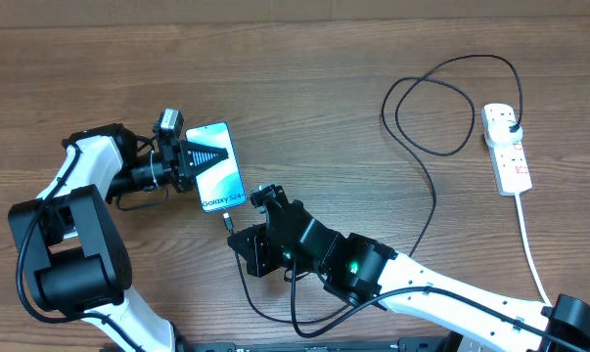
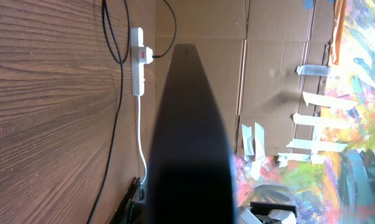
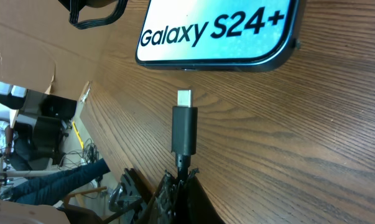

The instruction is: Plug charger to phone and switch on socket

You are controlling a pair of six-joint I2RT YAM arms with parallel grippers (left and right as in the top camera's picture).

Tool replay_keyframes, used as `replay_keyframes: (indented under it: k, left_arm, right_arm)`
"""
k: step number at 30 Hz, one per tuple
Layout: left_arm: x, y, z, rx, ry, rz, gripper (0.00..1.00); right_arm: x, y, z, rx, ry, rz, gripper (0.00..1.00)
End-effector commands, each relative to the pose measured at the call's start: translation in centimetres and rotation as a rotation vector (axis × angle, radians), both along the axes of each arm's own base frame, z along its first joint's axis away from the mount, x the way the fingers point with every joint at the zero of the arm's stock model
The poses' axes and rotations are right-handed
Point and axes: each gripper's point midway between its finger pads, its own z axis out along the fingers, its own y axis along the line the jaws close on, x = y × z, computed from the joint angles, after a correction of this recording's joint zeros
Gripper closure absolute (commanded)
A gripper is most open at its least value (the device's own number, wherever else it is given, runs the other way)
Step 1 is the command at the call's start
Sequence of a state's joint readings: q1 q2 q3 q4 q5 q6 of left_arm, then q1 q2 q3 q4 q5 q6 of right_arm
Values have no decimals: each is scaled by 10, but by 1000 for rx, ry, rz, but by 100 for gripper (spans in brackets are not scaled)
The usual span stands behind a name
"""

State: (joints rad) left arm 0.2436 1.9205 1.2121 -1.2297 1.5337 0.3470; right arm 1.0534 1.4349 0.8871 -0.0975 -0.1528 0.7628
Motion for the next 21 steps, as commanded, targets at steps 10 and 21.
replay_keyframes:
  k: [10,21]
  left_arm:
    - [1,-1,8,-23,-35,8,96]
    - [1,-1,8,-18,-33,6,96]
  right_arm:
    - [1,0,7,22,-20,6,96]
    - [7,-2,7,13,-35,-24,96]
